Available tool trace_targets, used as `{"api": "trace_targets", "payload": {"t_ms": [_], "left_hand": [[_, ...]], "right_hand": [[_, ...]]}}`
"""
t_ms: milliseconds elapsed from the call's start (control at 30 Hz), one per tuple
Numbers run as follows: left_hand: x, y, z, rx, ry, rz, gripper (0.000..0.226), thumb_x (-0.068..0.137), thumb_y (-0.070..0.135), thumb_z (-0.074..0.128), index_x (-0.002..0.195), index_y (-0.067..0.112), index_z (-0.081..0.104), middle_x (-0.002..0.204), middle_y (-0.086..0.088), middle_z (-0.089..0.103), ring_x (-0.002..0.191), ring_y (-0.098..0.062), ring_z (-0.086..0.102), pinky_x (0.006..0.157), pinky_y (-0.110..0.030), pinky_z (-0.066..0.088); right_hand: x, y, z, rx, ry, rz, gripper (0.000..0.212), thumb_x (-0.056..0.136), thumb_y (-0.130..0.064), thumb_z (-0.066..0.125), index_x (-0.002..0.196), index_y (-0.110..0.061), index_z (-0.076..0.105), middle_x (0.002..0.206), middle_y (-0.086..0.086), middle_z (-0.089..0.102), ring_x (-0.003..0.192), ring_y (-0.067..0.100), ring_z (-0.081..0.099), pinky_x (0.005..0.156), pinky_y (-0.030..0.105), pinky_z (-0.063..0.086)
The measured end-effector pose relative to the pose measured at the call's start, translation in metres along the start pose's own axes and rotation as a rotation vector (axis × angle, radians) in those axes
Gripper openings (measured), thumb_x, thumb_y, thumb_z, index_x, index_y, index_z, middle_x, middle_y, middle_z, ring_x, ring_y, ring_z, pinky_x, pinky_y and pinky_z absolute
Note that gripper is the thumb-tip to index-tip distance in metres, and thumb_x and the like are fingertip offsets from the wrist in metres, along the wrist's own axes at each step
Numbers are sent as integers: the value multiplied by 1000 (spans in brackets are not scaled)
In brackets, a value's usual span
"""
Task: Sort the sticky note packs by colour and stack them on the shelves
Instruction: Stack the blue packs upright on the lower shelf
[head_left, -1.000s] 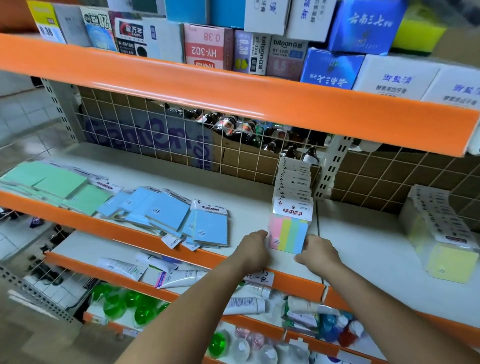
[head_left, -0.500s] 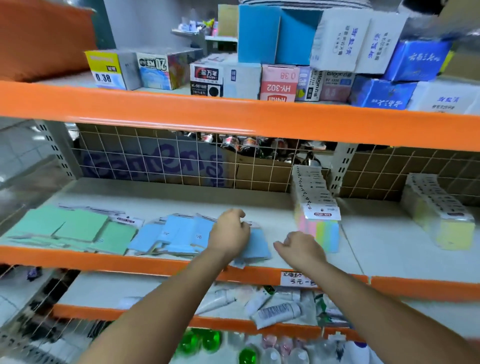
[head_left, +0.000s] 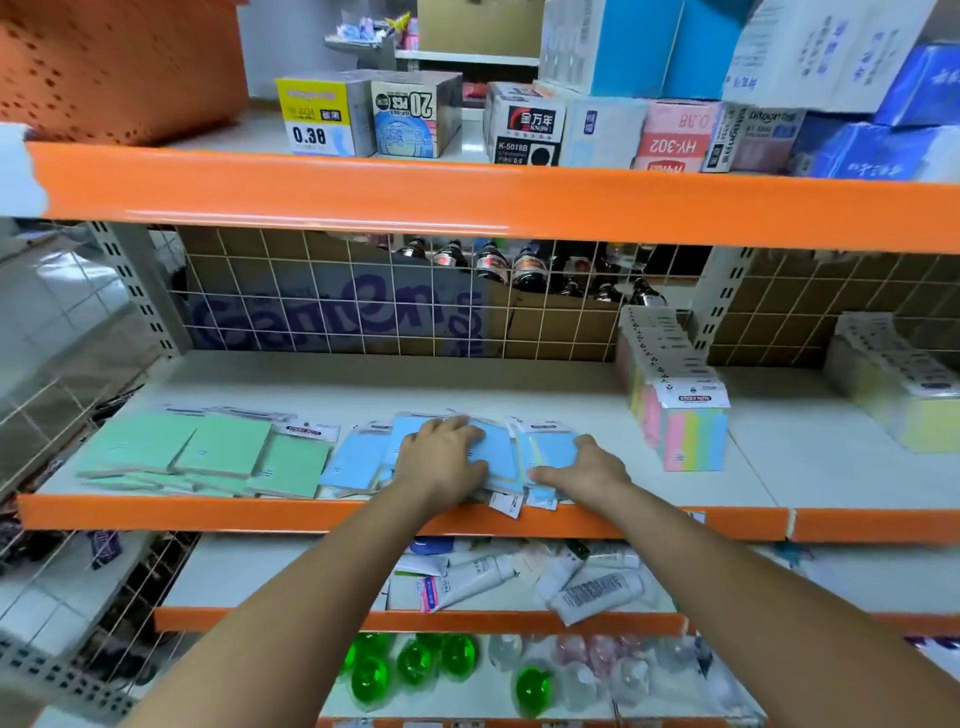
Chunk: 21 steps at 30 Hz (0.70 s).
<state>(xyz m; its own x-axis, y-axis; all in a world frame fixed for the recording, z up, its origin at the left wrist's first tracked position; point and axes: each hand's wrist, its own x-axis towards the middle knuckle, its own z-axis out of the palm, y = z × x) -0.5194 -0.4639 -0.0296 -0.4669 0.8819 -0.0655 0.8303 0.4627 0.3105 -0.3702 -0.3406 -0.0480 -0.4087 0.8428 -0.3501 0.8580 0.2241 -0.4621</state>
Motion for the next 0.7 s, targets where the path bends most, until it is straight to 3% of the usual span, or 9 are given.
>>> {"api": "trace_targets", "payload": {"t_ms": [67, 200, 300, 367, 467, 567, 633, 700], "left_hand": [[-1, -2, 2, 4, -25, 7, 50, 92, 38, 48, 140, 31, 42, 157, 7, 22, 141, -20, 21, 113, -40, 19], [0, -1, 5, -16, -16, -2, 50, 91, 39, 49, 139, 30, 43, 156, 5, 24, 142, -21, 19, 114, -40, 17], [7, 5, 4, 14, 23, -19, 45, 90, 39, 49, 133, 25, 52, 148, 0, 37, 142, -23, 19, 115, -38, 16], [14, 13, 4, -14, 120, -35, 37, 90, 36, 47, 119, 20, 63, 133, -4, 52, 134, -22, 33, 110, -34, 23], [24, 27, 2, -196, 238, -84, 33, 91, 39, 47, 102, 17, 68, 109, -4, 65, 112, -21, 51, 98, -31, 31], [31, 35, -2, -409, 225, -208, 22, 90, 37, 50, 97, 19, 60, 95, 3, 68, 102, -21, 57, 94, -32, 29], [37, 36, -5, -484, 224, -277, 9, 88, 28, 53, 95, 23, 54, 92, 5, 66, 100, -20, 57, 93, -32, 30], [45, 34, -5, -565, 228, -347, 9, 85, 20, 54, 93, 24, 52, 96, 1, 67, 99, -23, 58, 95, -35, 36]], "right_hand": [[3, -1, -1, 64, -28, 30, 88, 78, -54, 70, 145, -14, 29, 140, 9, 48, 128, 29, 46, 98, 34, 42], [6, -5, -5, 155, 7, 71, 83, 75, -41, 75, 141, -14, 33, 126, 9, 55, 113, 27, 55, 83, 29, 46], [4, -14, -5, 93, 109, 11, 86, 71, -41, 75, 142, -17, 33, 131, 10, 47, 118, 28, 51, 90, 33, 46], [2, -25, -4, 78, 149, -70, 84, 69, -41, 76, 139, -18, 36, 131, 8, 45, 120, 28, 49, 91, 32, 44], [2, -40, 0, 127, 135, -150, 79, 70, -40, 75, 136, -16, 40, 131, 9, 46, 120, 29, 50, 92, 33, 44], [8, -49, -2, 177, 143, -154, 75, 73, -42, 73, 136, -15, 42, 132, 10, 46, 122, 29, 49, 96, 35, 45], [12, -53, -4, 173, 151, -199, 80, 72, -45, 75, 137, -16, 41, 133, 10, 46, 124, 28, 47, 97, 34, 43], [16, -54, -7, 187, 146, -253, 86, 70, -45, 77, 142, -15, 39, 135, 9, 44, 127, 26, 44, 101, 34, 41]]}}
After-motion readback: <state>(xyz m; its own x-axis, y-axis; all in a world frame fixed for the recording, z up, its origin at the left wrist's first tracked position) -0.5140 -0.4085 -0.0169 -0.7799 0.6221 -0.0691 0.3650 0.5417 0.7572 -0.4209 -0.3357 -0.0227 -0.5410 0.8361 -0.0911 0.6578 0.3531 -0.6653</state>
